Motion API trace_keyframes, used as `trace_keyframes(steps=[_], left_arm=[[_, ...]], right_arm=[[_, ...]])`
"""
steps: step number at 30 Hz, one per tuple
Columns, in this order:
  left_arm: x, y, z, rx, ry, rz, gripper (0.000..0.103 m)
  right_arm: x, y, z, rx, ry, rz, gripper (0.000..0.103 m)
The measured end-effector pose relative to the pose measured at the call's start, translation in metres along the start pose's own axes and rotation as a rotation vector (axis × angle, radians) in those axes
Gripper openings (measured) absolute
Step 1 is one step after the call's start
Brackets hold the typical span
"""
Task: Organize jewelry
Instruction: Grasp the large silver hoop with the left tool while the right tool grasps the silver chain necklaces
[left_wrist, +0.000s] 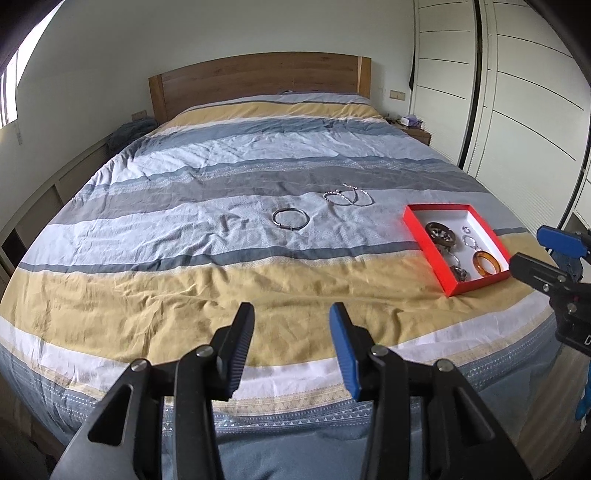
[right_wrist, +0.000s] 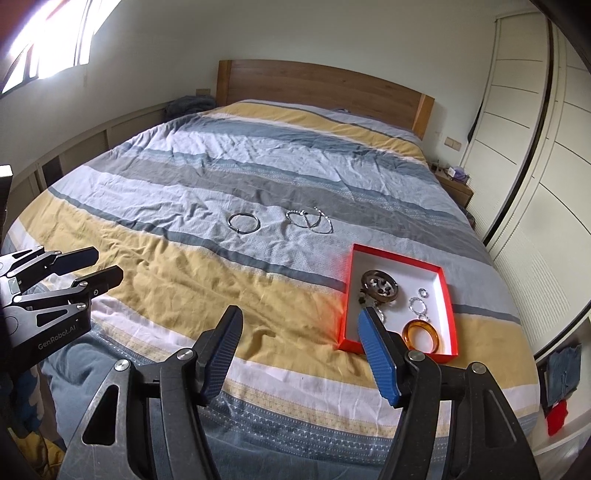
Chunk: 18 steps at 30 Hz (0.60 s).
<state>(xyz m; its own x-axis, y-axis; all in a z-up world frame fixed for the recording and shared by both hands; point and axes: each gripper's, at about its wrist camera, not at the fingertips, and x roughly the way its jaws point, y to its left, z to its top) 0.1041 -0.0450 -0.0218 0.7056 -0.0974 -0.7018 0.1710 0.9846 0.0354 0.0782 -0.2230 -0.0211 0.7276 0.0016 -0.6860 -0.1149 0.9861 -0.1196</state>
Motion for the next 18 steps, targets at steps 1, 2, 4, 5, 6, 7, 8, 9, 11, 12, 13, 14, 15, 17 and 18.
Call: trace_keyframes(steps=[1,2,4,5,6,7,8,9,11,12,13,14,15,17,18], left_arm=[[0.005,0.004,0.001,-0.006,0.005,0.003,0.040],[0.011,0.010,0.003,-0.015,0.011,0.007,0.040],[0.023,0.023,0.007,-0.038,0.028,0.017,0.040],[0.031,0.031,0.010,-0.049,0.037,0.022,0.040],[0.037,0.037,0.012,-0.058,0.043,0.026,0.040],[0.045,0.044,0.015,-0.067,0.048,0.031,0.040],[0.052,0.050,0.017,-0.074,0.053,0.035,0.040],[0.060,0.056,0.020,-0.082,0.058,0.037,0.040],[0.075,0.066,0.027,-0.097,0.069,0.041,0.040],[0.085,0.070,0.031,-0.103,0.077,0.042,0.040],[0.093,0.074,0.034,-0.107,0.084,0.041,0.040],[0.102,0.076,0.039,-0.109,0.089,0.040,0.040],[0.110,0.076,0.043,-0.108,0.092,0.037,0.040],[0.131,0.077,0.054,-0.105,0.099,0.028,0.040],[0.142,0.077,0.060,-0.106,0.106,0.019,0.040]], right_arm=[[0.004,0.000,0.002,-0.002,0.006,0.003,0.064],[0.010,0.001,0.005,-0.003,0.014,0.009,0.064],[0.021,0.001,0.010,-0.004,0.026,0.020,0.064],[0.027,0.000,0.013,-0.004,0.033,0.025,0.064],[0.035,0.000,0.016,-0.004,0.041,0.030,0.064],[0.043,-0.001,0.019,-0.003,0.050,0.035,0.064],[0.052,-0.002,0.022,-0.003,0.059,0.040,0.064],[0.060,-0.003,0.025,-0.004,0.068,0.044,0.064],[0.080,-0.005,0.031,-0.006,0.087,0.054,0.064],[0.089,-0.005,0.034,-0.008,0.095,0.059,0.064],[0.100,-0.006,0.038,-0.008,0.104,0.063,0.064],[0.111,-0.008,0.041,-0.005,0.113,0.071,0.064],[0.123,-0.010,0.045,0.001,0.121,0.079,0.064],[0.147,-0.015,0.053,0.017,0.138,0.088,0.064],[0.160,-0.019,0.058,0.026,0.145,0.090,0.064]])
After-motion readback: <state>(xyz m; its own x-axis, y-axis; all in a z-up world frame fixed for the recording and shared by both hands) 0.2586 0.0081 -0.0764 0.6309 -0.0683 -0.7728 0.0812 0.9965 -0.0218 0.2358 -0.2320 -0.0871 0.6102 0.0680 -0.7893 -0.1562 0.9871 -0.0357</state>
